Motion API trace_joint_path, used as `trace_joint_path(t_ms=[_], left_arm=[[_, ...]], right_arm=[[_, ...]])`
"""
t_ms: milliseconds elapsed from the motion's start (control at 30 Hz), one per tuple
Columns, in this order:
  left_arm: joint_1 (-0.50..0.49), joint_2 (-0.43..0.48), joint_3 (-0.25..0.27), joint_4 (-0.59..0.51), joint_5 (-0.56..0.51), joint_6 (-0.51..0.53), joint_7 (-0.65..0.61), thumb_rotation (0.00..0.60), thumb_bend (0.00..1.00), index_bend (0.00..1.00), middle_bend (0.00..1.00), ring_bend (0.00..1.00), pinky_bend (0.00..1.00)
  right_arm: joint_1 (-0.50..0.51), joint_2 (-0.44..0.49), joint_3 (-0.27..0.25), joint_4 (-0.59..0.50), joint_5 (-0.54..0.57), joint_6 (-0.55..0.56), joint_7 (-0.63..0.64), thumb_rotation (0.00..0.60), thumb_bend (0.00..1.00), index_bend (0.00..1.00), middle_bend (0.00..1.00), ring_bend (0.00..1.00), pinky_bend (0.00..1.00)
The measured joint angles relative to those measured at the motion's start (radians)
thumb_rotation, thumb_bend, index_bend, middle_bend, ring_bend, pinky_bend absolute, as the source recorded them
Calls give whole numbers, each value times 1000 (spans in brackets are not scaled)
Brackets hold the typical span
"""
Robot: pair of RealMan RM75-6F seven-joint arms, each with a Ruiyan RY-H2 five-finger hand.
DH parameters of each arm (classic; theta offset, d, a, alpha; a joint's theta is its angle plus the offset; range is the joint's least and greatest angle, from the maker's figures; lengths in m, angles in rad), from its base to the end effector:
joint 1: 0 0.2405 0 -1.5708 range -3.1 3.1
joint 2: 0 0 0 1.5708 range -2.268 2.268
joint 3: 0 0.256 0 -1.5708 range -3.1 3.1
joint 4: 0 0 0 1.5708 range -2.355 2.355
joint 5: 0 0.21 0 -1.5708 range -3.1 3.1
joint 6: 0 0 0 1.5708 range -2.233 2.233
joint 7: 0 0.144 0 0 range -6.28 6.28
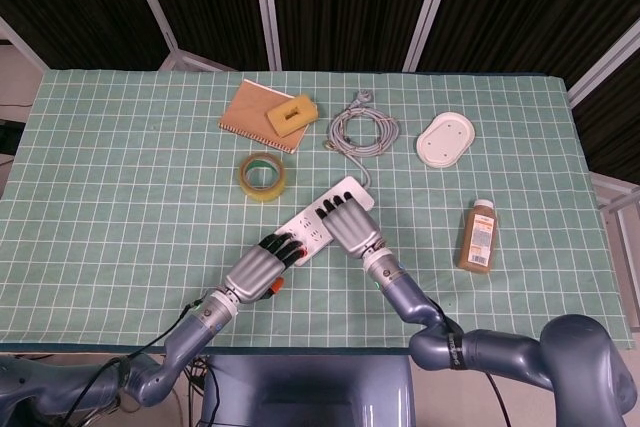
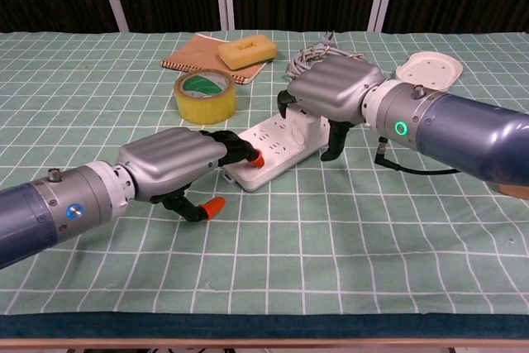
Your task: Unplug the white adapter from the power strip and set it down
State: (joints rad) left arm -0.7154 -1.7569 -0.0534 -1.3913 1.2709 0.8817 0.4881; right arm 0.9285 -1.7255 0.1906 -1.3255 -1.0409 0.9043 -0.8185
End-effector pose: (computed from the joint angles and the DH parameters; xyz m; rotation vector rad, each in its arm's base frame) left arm -0.1343 0.2777 -0.1027 -2.2086 -0.7905 -0.8163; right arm -0.0853 -0.3615 -0.0683 2.0651 -0.4210 0.7101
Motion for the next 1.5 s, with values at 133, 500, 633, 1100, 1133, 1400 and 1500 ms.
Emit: trace_joint_path(t_ms=[133, 500, 633, 1100, 1133, 1400, 1500], left_arm=[[-2, -4, 1, 7, 1, -1, -6, 600, 464, 176, 149, 55, 199], [-8, -11, 5, 15, 11, -2, -21, 600, 464, 177, 150, 55, 199], [-9, -12, 7, 13, 14, -1, -25, 600, 463, 177, 150, 55, 199], [-8, -10, 14, 5, 15, 5, -24, 600, 464, 177, 150, 55, 199], [-9, -11, 14, 5, 15, 5, -24, 600, 464, 177, 150, 55, 199], [-11, -14, 14, 6, 13, 5, -22, 600, 463, 177, 151, 55, 200], [-12, -13, 15, 4, 12, 5, -21, 600, 464, 177, 151, 55, 204]], right_arm=[[7, -13, 0, 25, -2, -5, 13, 600, 227, 314, 298, 310, 349], [29, -59, 5, 97, -2, -16, 40, 600, 271, 348, 318, 325, 370], [33, -67, 2, 112, -2, -16, 41, 600, 312, 354, 321, 329, 376], [43, -80, 4, 143, 3, -15, 46, 600, 523, 430, 365, 357, 422], [43, -81, 3, 144, 3, -15, 47, 600, 572, 443, 370, 362, 446], [45, -79, -1, 143, -5, -12, 58, 600, 743, 522, 400, 387, 578], [45, -75, -1, 138, -7, -8, 58, 600, 776, 550, 420, 402, 620]])
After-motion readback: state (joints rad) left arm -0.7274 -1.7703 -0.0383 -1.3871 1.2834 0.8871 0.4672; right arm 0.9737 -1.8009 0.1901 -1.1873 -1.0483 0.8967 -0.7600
